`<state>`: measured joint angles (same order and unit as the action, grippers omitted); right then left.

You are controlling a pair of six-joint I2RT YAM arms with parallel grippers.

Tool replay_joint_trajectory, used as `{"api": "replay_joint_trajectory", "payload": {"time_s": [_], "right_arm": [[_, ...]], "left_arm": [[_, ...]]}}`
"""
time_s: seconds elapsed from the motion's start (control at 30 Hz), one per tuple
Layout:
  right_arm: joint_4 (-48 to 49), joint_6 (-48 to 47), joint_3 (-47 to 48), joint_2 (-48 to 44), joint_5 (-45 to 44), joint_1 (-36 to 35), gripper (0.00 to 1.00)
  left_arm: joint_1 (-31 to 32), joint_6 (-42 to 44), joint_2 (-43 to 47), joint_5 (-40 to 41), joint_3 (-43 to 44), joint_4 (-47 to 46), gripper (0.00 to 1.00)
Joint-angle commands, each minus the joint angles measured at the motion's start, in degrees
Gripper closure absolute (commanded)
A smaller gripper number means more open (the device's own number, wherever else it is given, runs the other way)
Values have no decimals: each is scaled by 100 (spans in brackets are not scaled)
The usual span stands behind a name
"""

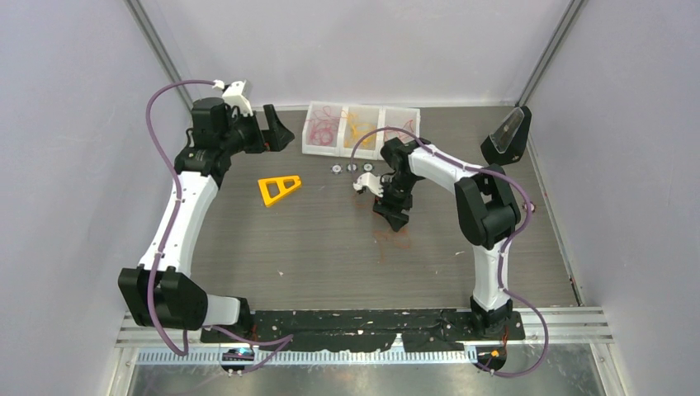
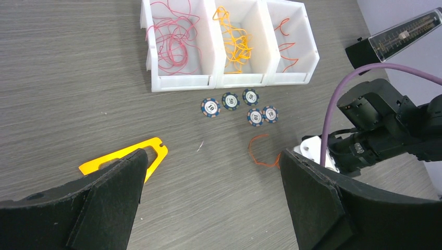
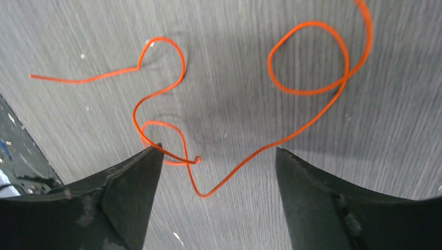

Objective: Untangle the cables

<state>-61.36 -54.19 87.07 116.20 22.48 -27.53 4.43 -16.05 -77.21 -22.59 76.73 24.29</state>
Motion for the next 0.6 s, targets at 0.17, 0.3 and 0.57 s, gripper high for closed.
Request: {"api": "replay_joint_trajectory", "payload": {"time_s": [0.17, 0.3, 0.57], "right_arm": [[827, 200, 318, 116, -250, -33, 70], [922, 307, 334, 51, -79, -31, 92], [1121, 535, 78, -988, -37, 141, 95]], "left_arm": [[-25, 52, 70, -26, 167, -54, 0], [-29, 27, 23, -25, 187, -56, 0], [-29, 116, -19, -33, 324, -2, 0]]}}
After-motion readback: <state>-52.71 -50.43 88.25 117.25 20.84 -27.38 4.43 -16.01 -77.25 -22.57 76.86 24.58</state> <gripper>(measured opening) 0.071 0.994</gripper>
